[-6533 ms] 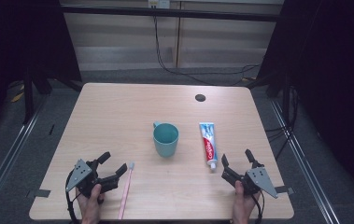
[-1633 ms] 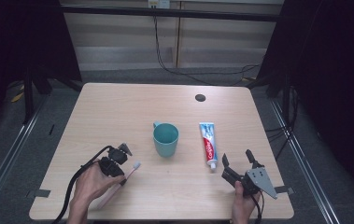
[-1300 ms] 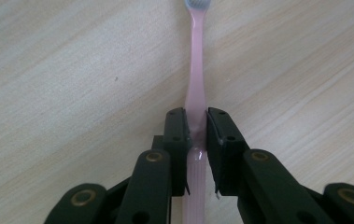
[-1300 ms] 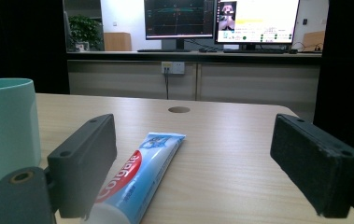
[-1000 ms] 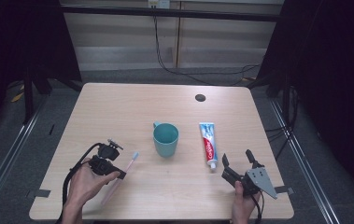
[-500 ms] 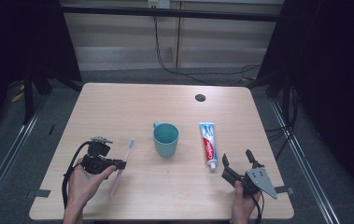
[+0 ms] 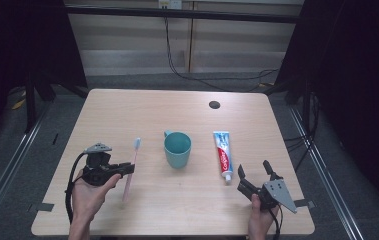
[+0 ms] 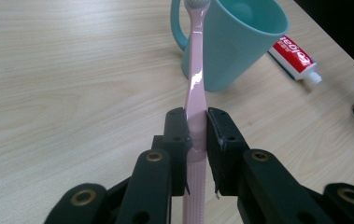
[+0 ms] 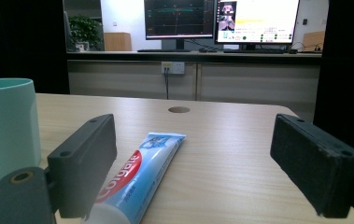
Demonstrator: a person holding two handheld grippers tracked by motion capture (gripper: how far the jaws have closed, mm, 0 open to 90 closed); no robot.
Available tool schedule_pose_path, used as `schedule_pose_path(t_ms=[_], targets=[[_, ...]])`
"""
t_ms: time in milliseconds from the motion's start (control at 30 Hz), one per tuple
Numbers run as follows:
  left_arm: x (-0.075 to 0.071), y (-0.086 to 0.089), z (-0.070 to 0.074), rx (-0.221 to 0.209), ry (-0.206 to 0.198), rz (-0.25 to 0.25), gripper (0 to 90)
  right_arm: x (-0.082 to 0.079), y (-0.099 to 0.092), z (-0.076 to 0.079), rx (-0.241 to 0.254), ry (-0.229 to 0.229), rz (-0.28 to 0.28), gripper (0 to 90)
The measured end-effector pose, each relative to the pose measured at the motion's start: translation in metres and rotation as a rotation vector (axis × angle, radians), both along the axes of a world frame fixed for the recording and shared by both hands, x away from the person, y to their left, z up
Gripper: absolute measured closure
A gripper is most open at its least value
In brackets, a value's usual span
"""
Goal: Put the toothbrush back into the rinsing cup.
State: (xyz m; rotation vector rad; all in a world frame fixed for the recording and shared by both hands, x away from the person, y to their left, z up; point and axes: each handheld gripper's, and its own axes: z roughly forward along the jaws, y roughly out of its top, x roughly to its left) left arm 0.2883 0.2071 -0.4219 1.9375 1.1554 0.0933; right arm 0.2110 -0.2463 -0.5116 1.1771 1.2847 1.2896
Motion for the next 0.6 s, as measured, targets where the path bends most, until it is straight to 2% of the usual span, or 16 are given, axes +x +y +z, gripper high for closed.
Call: schedule_pose_path(t_ms=[100, 133, 200, 267, 367, 400, 433, 467, 500, 567, 600], targets=[[-0.0021, 0.0016, 0.0018, -0.034, -0.042, 0.017, 78.8, 0.0000, 0.0000, 0.0000, 0.000, 0.000, 0.000, 14.0], [-0.0021, 0.0016, 0.0018, -0.034, -0.042, 0.017, 78.8, 0.0000, 0.0000, 0.0000, 0.000, 0.000, 0.000, 14.0], [-0.0037, 0.0015, 0.0037, -0.049, -0.082, 0.013, 78.8, 0.0000, 0.0000, 0.0000, 0.000, 0.000, 0.000, 14.1], [-0.0042, 0.0013, 0.0043, -0.049, -0.093, 0.011, 78.8, 0.0000, 0.0000, 0.0000, 0.000, 0.000, 0.000, 14.1], [-0.0073, 0.0016, 0.0070, -0.076, -0.155, 0.013, 78.7, 0.0000, 0.0000, 0.0000, 0.000, 0.000, 0.000, 14.0], [-0.0073, 0.0016, 0.0070, -0.076, -0.155, 0.013, 78.8, 0.0000, 0.0000, 0.0000, 0.000, 0.000, 0.000, 14.0], [-0.0082, 0.0025, 0.0085, -0.095, -0.187, 0.011, 78.8, 0.0000, 0.0000, 0.0000, 0.000, 0.000, 0.000, 14.1], [-0.0082, 0.0025, 0.0085, -0.095, -0.187, 0.011, 78.8, 0.0000, 0.0000, 0.0000, 0.000, 0.000, 0.000, 14.1], [-0.0067, 0.0031, 0.0086, -0.138, -0.214, 0.007, 78.8, 0.0000, 0.0000, 0.0000, 0.000, 0.000, 0.000, 14.1], [-0.0054, 0.0031, 0.0082, -0.146, -0.222, 0.005, 78.8, 0.0000, 0.0000, 0.0000, 0.000, 0.001, 0.000, 14.1], [-0.0052, 0.0026, 0.0078, -0.162, -0.253, 0.011, 78.8, -0.0001, 0.0000, 0.0000, 0.000, 0.001, 0.000, 14.1]])
